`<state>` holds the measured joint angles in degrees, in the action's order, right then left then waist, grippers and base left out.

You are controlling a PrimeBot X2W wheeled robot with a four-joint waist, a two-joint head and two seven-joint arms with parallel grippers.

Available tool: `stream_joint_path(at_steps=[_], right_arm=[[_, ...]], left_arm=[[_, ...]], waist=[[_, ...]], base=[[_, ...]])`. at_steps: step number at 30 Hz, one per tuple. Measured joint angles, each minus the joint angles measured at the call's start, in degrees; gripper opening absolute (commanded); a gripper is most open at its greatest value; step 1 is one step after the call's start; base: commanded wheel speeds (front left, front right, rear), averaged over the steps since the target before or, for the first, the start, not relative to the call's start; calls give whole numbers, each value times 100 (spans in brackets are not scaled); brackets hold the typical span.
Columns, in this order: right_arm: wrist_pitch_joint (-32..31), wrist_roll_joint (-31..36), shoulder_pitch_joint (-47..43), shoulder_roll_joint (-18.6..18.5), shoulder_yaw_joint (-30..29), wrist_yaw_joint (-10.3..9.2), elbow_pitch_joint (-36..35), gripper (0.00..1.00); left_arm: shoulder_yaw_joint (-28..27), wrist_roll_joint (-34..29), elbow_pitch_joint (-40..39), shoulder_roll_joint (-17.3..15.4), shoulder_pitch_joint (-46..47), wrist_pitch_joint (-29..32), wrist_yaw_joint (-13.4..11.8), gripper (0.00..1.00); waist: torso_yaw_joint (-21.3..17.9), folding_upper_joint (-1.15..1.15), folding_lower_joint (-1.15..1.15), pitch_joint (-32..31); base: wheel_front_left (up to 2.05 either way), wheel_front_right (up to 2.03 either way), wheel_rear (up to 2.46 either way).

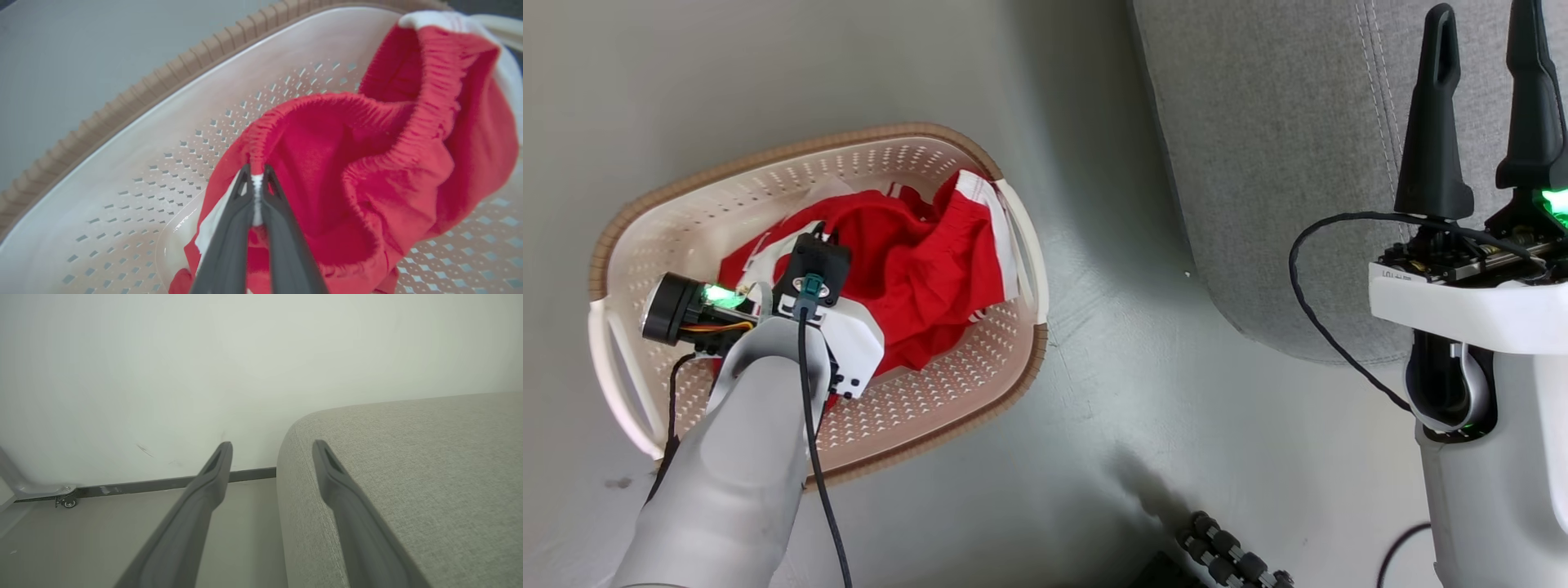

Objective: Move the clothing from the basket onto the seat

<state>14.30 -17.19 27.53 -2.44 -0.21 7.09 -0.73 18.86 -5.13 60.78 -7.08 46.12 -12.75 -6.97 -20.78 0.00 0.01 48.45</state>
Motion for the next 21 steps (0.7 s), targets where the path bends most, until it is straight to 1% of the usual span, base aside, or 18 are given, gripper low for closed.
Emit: stream_joint_path(at_steps=[10, 14, 18, 21], right_arm=[[0, 190, -14, -1, -32, 0, 101, 100], [0, 304, -20, -3, -97, 0, 110, 100], [0, 361, -25, -3, -123, 0, 125, 100], [0, 412, -28, -4, -144, 0, 134, 100]], left_arm=[[-73, 178, -259, 97, -57, -127, 2, 0], [-108, 283, -446, 126, -152, -140, 49, 0], [-158, 357, -697, 156, -212, -141, 47, 0], [-177, 404, -1045, 180, -264, -141, 47, 0]], waist=[[215, 0, 0, -245], [307, 0, 0, -355], [403, 0, 0, -465], [479, 0, 0, -547]], base=[[0, 0, 0], [0, 0, 0], [0, 0, 0], [0, 0, 0]])
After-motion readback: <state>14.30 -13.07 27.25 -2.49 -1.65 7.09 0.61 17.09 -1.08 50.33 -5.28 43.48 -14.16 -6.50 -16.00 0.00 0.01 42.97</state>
